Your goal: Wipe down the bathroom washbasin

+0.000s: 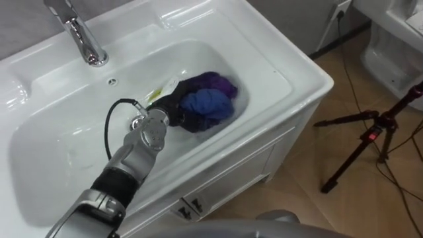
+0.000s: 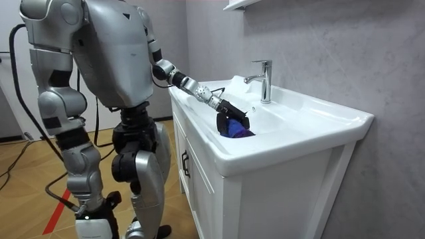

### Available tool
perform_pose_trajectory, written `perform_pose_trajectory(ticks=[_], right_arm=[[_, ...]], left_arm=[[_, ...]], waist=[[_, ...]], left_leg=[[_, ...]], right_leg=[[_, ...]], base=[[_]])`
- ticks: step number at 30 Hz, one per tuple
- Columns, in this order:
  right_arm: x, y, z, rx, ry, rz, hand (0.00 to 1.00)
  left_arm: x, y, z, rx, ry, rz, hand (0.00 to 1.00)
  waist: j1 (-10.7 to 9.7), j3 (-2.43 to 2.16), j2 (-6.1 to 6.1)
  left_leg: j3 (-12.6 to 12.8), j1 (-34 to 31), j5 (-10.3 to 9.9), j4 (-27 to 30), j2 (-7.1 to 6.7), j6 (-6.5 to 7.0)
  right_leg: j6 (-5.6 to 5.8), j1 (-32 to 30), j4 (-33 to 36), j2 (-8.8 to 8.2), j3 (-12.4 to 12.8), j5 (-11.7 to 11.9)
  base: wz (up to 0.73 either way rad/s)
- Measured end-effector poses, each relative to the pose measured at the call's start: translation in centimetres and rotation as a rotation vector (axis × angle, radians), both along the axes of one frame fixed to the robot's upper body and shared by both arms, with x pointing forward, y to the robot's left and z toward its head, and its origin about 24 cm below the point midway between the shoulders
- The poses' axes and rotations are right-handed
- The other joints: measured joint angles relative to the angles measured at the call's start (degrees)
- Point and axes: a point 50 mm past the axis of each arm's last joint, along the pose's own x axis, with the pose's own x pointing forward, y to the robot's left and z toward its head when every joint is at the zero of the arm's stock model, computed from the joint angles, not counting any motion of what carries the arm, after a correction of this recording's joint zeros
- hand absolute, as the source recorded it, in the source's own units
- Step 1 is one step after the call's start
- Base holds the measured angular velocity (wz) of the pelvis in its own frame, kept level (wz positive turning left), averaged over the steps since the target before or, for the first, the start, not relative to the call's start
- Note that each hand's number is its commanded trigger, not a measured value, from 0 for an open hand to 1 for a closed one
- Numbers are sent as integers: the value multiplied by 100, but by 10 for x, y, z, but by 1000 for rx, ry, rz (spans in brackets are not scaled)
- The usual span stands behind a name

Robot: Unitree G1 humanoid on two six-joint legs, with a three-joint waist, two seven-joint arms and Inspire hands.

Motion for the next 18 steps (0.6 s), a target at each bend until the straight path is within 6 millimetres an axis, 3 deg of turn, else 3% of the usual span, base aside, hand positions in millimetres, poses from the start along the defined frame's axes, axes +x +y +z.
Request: perform_pose_trajectory(ticks=[9, 14, 15, 18], right_arm=[[-5, -1, 0, -6, 12, -40, 0], [1, -5, 1, -30, -12, -40, 0], [3, -5, 1, -31, -17, -39, 0], [7, -6, 1, -31, -31, -39, 0]], left_arm=[[-2, 19, -8, 30, 26, 69, 100], [-3, 24, -8, 64, 18, 72, 100], [-2, 26, -7, 78, 14, 74, 100], [-5, 34, -8, 116, 25, 76, 100]], waist=[[100, -5, -131], [289, -15, -118], [288, -48, -101], [310, -59, -51]], left_leg=[[99, 47, -9, 2, 22, -9], [94, 29, -23, 6, 50, -34], [61, -1, -27, 16, 56, -41], [-22, 4, -25, 24, 60, -45]], right_leg=[[-18, -3, 11, 38, 119, 6], [-40, -15, 0, 69, 119, 20], [-48, -2, -7, 76, 99, 26], [-52, 30, -19, 84, 70, 26]], base=[[-7], [1], [6], [6]])
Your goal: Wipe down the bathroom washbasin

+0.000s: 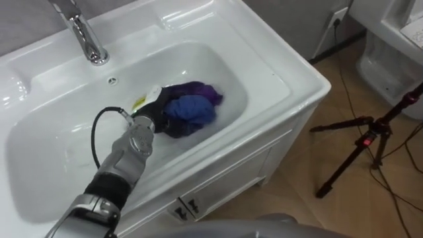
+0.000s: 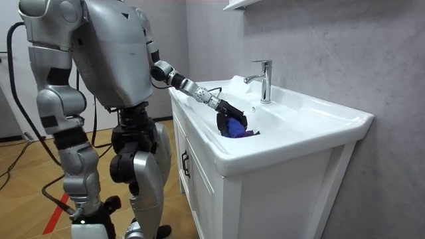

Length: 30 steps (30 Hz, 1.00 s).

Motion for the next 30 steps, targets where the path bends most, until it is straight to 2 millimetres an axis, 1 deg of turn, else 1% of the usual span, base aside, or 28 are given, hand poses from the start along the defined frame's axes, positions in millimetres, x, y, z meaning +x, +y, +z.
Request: perform_pose_trajectory(ticks=[1, 5, 7, 9, 11, 12, 13, 15, 17, 19, 20, 24, 26, 27, 30], right_arm=[[2, 0, 0, 0, -5, -1, 0], [9, -8, 2, -21, -36, -19, 0], [8, -9, 3, -29, -40, -19, 0], [7, -11, 4, -32, -48, -24, 0], [8, -15, 5, -42, -62, -23, 0], [7, -16, 5, -51, -63, -24, 0], [6, -17, 5, -53, -64, -27, 0], [5, -18, 5, -63, -64, -44, 0], [4, -20, 5, -69, -62, -47, 0], [5, -22, 6, -75, -61, -48, 0], [4, -23, 6, -80, -58, -48, 0], [-1, -28, 7, -93, -34, -45, 0], [-1, -29, 8, -98, -25, -36, 0], [0, -29, 8, -100, -23, -24, 0], [7, -29, 8, -102, -30, -14, 0]], left_arm=[[0, 2, 0, 5, 5, 3, 100], [-8, 21, -2, 38, 46, 12, 100], [-11, 29, -3, 57, 61, 24, 100], [-16, 40, -4, 100, 79, 46, 100], [-22, 51, -4, 109, 79, 86, 100], [-27, 58, -7, 110, 87, 118, 100], [-29, 61, -7, 112, 91, 128, 100], [-35, 71, -7, 120, 97, 160, 100], [-39, 76, -9, 127, 96, 186, 100], [-44, 83, -10, 129, 93, 223, 100], [-47, 87, -10, 133, 88, 245, 100], [-51, 91, -10, 145, 71, 270, 100], [-52, 91, -11, 151, 67, 273, 100], [-52, 91, -12, 153, 68, 275, 100], [-55, 92, -13, 162, 64, 284, 100]], waist=[[4, 2, 11], [48, 6, 187], [115, 6, 234], [264, 6, 267], [336, 10, 285], [359, 10, 291], [378, 9, 291], [511, 9, 299], [633, 9, 312], [663, 6, 306], [687, 6, 305], [827, -4, 311], [912, -15, 321], [920, -19, 319], [983, -38, 321]], left_leg=[[-1, 4, 0, 0, 2, 0], [-23, -4, -7, 3, 4, -12], [-49, -7, -7, 2, 3, -12], [-79, -7, -7, 7, 3, -13], [-91, -6, -6, 9, 0, -13], [-148, 0, -5, 13, -5, -14], [-161, 5, -5, 13, -5, -15], [-187, 22, 1, 18, -4, -24], [-190, 35, 4, 15, -4, -28], [-254, 40, 4, 14, -9, -29], [-341, 36, 7, 14, -18, -33], [-494, 45, 26, 42, -28, -58], [-521, 54, 35, 48, -21, -72], [-564, 71, 36, 49, -19, -74], [-639, 79, 46, 48, -10, -91]], right_leg=[[-1, 6, -4, 2, 0, -1], [-9, 32, -77, 2, -9, 4], [-14, 46, -84, 1, -27, 1], [-20, 60, -89, -1, -47, -3], [-21, 73, -98, -7, -60, -4], [-22, 99, -101, -17, -117, -7], [-22, 109, -100, -20, -149, -7], [-27, 121, -99, -20, -177, -11], [-39, 136, -89, -19, -175, -24], [-50, 160, -87, -22, -220, -53], [-59, 163, -88, -28, -261, -74], [-78, 198, -76, -41, -387, -102], [-88, 217, -71, -37, -400, -101], [-97, 263, -75, -38, -446, -98], [-122, 265, -66, -19, -456, -114]], base=[[0], [1], [5], [2], [7], [15], [14], [6], [0], [10], [16], [14], [0], [0], [0]])
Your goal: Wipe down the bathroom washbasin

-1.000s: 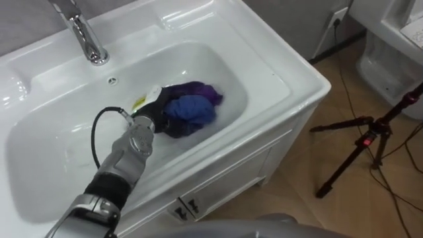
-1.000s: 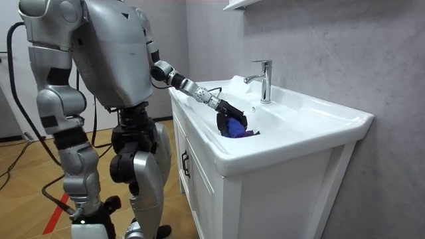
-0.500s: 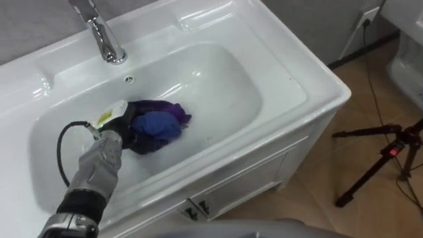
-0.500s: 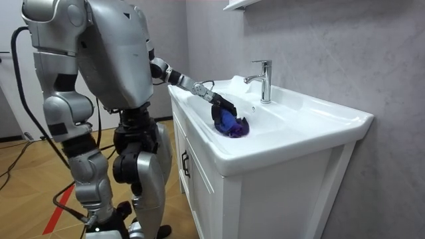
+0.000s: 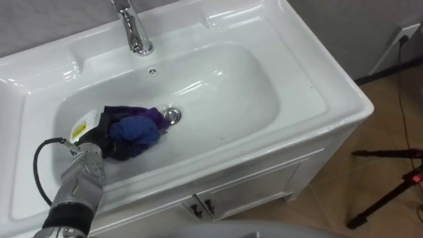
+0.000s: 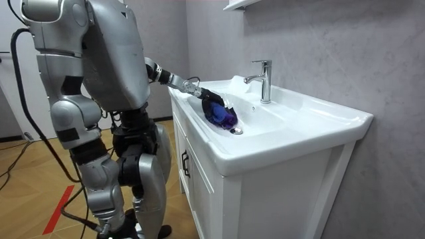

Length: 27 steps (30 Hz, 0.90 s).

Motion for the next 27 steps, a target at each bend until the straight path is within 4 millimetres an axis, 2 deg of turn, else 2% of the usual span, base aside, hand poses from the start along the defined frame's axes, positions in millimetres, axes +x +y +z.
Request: perform_pose_trajectory(ticks=[1, 3, 6, 11, 15, 27], right_arm=[[1, 0, 0, 0, -1, 0, 0], [1, 0, 0, -2, -1, -1, 0], [1, -2, 1, -6, -4, -1, 0], [-1, -6, 2, -28, 2, -9, 0], [-2, -11, 4, -66, -5, -27, 0], [0, -12, 4, -72, -47, -28, 0]], left_arm=[[0, 0, 0, 2, -2, 1, 100], [-2, 1, -1, 8, -5, 6, 100], [-6, 3, -2, 18, -2, 13, 100], [-9, 5, -2, 28, 0, 23, 100], [-10, 6, -2, 35, -5, 26, 100], [-11, 7, 0, 55, -3, 6, 100]], waist=[[22, -6, -3], [114, -60, -9], [124, -89, 23], [114, -84, 76], [114, -72, 147], [112, -37, 206]], left_leg=[[0, 1, 1, 0, 4, -1], [-10, 9, 12, 0, 23, -21], [-88, 10, 27, -1, 49, -46], [-327, -36, 48, 1, 62, -80], [-331, -79, 68, -1, 63, -110], [-382, -82, 80, -6, 66, -124]], right_leg=[[-6, 0, -2, 5, -3, -4], [-29, 1, -5, 24, -14, -13], [-50, 17, 0, 37, -121, -14], [-100, 39, -9, 45, -283, -40], [-128, -4, -17, 45, -328, -59], [-151, -7, -29, 51, -320, -84]], base=[[0], [0], [3], [6], [6], [0]])
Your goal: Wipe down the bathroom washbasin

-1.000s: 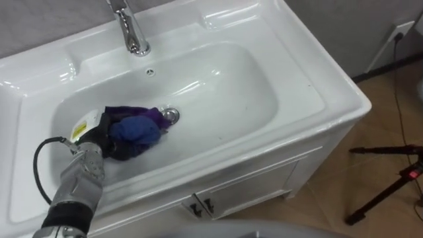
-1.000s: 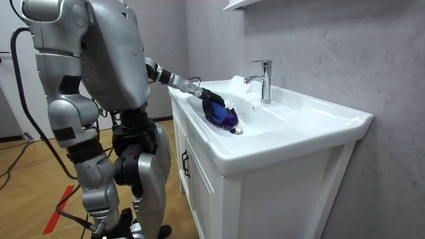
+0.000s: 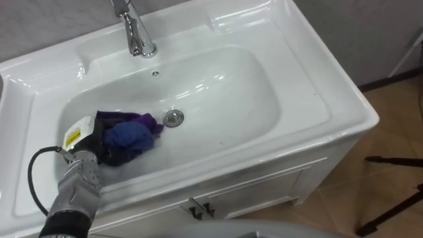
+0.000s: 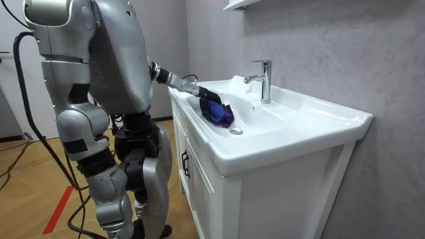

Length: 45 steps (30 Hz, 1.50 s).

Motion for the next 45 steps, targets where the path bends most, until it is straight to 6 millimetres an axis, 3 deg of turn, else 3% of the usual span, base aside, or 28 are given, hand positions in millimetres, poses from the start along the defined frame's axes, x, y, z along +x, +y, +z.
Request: perform_pose_trajectory(ticks=[11, 22, 31, 41, 43, 45], right_arm=[[-1, -1, 0, -11, -18, -24, 0], [-16, -1, 0, -6, 25, -69, 0], [-18, 3, -2, 10, 19, -111, 0], [-30, 13, -5, 16, 66, -104, 0], [-34, 18, -7, 31, 78, -112, 0], [-34, 25, -9, 48, 86, -121, 0]], left_arm=[[2, 1, 2, 9, 2, -10, 100], [1, 2, 1, 11, 4, -8, 100], [7, 2, 5, 15, -10, -7, 100], [5, -2, -1, 20, 20, 2, 100], [8, -7, -3, 10, 13, 13, 100], [19, -16, -3, -30, -6, 24, 100]], waist=[[-50, 24, -34], [-93, 32, -46], [-94, 93, -159], [-363, 91, -253], [-448, 99, -286], [-544, 137, -348]], left_leg=[[18, 11, 0, -39, 0, 0], [55, 35, 0, -39, 0, 0], [113, 113, 0, -44, -2, 0], [257, 204, -1, -65, -5, -1], [265, 216, -1, -67, -8, -1], [336, 217, -1, -68, -8, -1]], right_leg=[[5, 2, 9, -8, -10, -3], [5, 2, 19, -18, 9, -3], [18, 4, 34, 2, 163, -16], [35, 29, 63, 5, 307, -6], [42, 16, 100, 3, 319, -11], [48, -5, 110, 2, 346, -13]], base=[[0], [0], [-4], [-5], [-5], [0]])
